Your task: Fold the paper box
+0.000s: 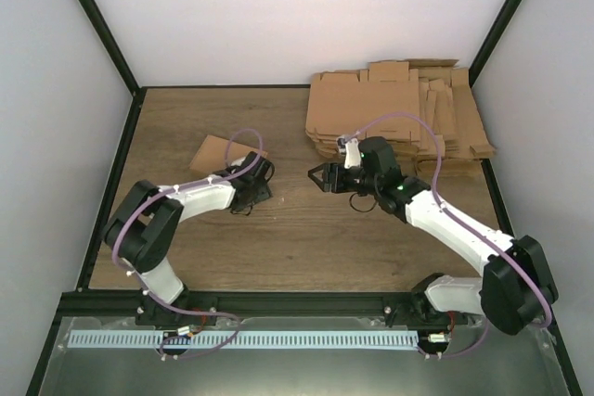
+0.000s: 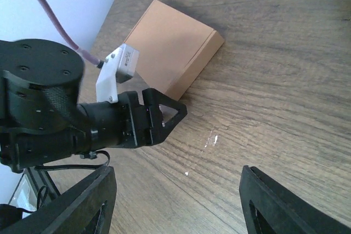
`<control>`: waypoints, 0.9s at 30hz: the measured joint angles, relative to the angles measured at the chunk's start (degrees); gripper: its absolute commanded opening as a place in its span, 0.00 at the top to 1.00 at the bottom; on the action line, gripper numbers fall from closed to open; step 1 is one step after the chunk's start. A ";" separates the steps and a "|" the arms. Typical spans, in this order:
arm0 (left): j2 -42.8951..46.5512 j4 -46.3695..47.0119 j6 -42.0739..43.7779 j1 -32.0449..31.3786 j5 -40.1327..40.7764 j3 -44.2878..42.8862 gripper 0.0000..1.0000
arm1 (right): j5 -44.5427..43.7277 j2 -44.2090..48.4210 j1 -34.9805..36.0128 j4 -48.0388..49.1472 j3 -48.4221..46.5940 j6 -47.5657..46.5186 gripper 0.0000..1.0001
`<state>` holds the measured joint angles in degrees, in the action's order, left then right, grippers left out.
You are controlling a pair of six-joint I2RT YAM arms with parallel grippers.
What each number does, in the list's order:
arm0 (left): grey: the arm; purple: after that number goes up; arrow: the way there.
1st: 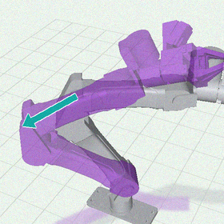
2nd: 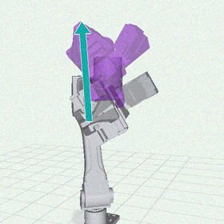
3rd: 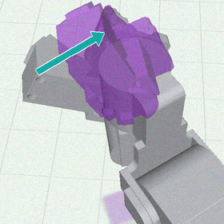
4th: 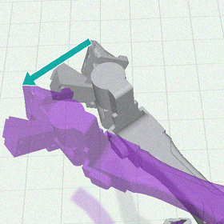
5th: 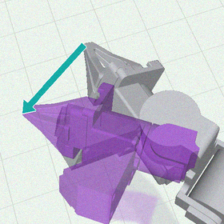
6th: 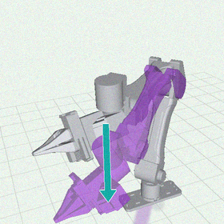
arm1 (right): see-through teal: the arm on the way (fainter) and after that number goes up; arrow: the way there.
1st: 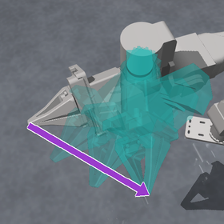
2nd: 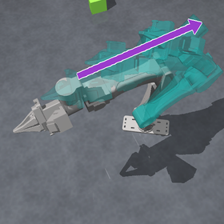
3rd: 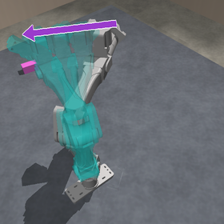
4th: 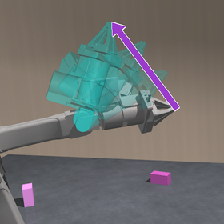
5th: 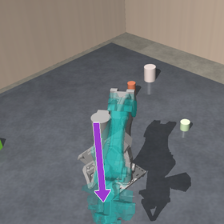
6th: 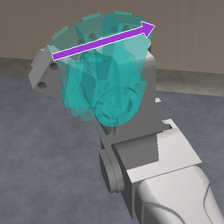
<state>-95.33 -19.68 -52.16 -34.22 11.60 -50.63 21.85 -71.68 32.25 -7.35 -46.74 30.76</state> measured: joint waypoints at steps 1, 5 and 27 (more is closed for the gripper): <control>-1.16 -0.26 -0.52 -0.02 0.46 -0.52 0.35 | -0.02 0.46 -0.22 -0.15 0.00 -0.22 0.35; -3.58 -1.62 -2.32 -0.33 3.21 -2.69 0.39 | -0.33 1.70 -0.63 -0.70 0.02 -0.79 0.34; -24.72 -4.76 4.52 28.85 -0.11 -31.80 0.43 | -1.20 7.89 -1.62 -6.91 0.00 -4.00 0.32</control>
<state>-120.05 -24.45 -47.64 -5.37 11.49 -82.43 20.64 -63.79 30.63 -14.26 -46.74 26.76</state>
